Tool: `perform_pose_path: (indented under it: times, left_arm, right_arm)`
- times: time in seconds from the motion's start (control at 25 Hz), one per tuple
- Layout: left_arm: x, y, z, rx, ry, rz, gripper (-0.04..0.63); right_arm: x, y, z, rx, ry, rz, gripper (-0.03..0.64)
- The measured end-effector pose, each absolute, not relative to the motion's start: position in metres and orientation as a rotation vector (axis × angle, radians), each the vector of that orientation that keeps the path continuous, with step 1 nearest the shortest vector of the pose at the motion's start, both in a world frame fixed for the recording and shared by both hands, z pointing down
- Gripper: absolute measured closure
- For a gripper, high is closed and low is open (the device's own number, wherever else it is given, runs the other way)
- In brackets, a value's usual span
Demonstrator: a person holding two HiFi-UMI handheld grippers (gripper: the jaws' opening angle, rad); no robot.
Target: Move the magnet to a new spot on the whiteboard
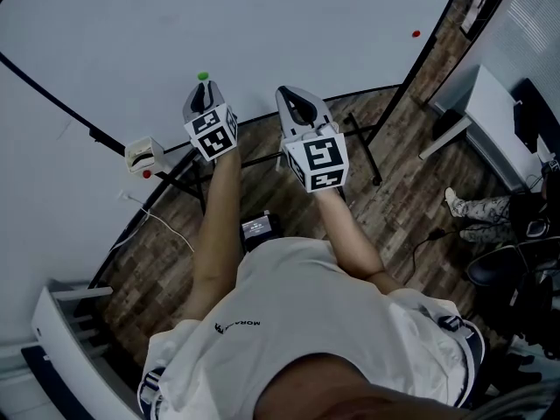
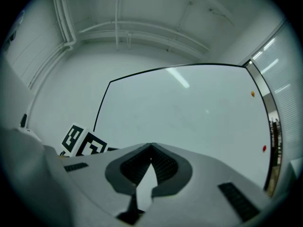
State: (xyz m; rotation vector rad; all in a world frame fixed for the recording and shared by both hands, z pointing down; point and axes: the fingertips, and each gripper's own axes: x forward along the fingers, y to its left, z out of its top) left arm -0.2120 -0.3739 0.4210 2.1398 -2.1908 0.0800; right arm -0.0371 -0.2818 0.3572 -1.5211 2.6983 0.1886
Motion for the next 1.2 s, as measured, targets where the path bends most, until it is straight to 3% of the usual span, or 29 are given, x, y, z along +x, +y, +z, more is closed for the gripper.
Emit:
perform_pose_path:
  times: [1.2]
  left_arm:
    - [-0.165,-0.298,0.364,2.293,-2.199,-0.069,0.577]
  right_arm:
    - [-0.037,-0.277,0.347,-1.477,2.673,0.177,0.603]
